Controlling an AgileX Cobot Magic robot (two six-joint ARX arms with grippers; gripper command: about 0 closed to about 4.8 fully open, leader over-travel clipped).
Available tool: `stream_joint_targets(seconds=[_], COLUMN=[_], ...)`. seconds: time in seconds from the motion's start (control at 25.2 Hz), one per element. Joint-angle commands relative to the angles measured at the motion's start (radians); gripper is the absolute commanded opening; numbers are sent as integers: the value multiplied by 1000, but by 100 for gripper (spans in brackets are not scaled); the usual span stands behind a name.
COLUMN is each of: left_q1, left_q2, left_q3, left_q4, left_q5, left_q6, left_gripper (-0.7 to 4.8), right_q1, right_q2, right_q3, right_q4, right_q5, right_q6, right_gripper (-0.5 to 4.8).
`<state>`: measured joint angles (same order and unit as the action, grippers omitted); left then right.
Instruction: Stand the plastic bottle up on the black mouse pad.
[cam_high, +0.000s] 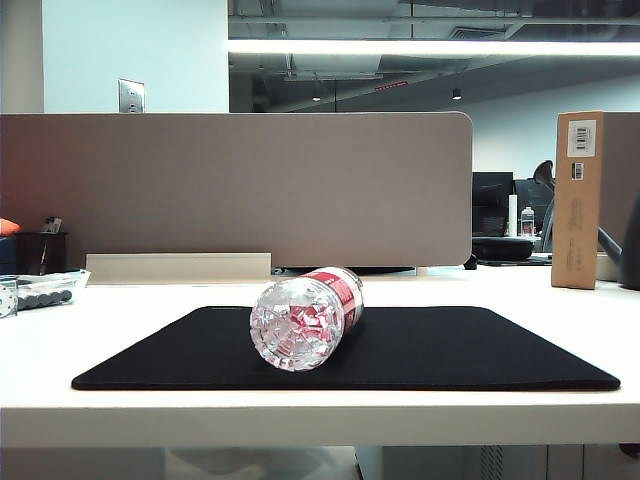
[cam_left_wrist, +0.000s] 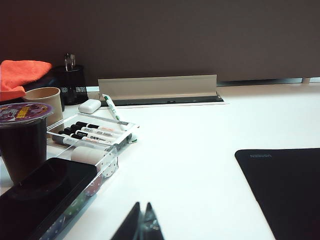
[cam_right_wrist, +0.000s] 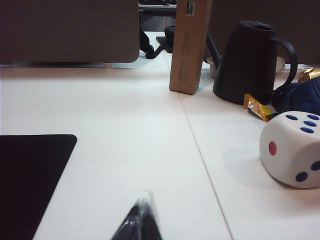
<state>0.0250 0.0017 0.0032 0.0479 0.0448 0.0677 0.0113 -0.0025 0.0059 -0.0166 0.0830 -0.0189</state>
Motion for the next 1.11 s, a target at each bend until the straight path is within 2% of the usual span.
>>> stream_joint_targets(seconds=[0.04,0.44,0.63,0.71,0.87,1.03,1.11], left_q1=[0,-8,-152,-242,-340,-462,-513], left_q2=[1,1,2,28,93,151,152], left_q3=[5,5,5,5,5,5,5], left_q4=[12,12,12,14,13,10,4], left_q5=[4,3,1,2,2,1,2], left_q6=[3,3,3,3,3,3,3], left_gripper=[-4,-4,-4,-4,-4,-4,-4], right_q1=[-1,-1,-1,-1,-1,-1,0], right_q2=[0,0,0,0,0,0,0], right_q3=[-5,-5,-5,-5,-4,-5,-4], right_q4=[13,12,17,22,31,56,88], right_q5=[1,1,0,-26,-84,-109,-124], right_q6=[4,4,12,95,286,598,683], right_gripper=[-5,-5,-5,-5,-5,-5,-5])
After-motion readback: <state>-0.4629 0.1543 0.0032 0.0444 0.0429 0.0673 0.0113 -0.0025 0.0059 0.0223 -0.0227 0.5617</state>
